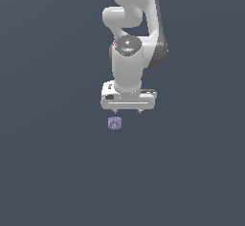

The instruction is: Pick up the object and move it to a goal position.

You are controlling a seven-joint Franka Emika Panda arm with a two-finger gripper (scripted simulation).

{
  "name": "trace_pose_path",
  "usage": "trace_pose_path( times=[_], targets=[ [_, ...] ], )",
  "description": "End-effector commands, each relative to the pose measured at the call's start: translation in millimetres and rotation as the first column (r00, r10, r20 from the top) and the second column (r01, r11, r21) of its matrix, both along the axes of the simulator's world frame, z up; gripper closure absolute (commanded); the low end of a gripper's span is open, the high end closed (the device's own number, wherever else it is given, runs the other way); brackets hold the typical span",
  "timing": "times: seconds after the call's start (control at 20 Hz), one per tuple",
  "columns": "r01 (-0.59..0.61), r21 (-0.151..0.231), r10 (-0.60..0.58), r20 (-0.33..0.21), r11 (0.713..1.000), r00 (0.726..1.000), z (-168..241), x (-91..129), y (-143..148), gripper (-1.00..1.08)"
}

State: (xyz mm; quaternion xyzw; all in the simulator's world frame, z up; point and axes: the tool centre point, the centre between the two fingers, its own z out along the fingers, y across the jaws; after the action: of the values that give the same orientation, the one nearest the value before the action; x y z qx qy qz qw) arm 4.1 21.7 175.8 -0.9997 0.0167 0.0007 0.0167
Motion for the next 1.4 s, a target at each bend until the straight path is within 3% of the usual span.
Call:
trace_pose_path(
  times=[0.0,0.75,1.35],
  targets=[
    [0.000,0.000,0.000,0.000,1.000,1.000,0,0,0,-0.92],
    [-0.038,0.004,0.038,-0.009,0.999,0.999,4,-2,3,-0.92],
    [-0.030,-0.019,0.030,-0.002,0.999,1.000,-57,-15,-40,-0.92]
  ],
)
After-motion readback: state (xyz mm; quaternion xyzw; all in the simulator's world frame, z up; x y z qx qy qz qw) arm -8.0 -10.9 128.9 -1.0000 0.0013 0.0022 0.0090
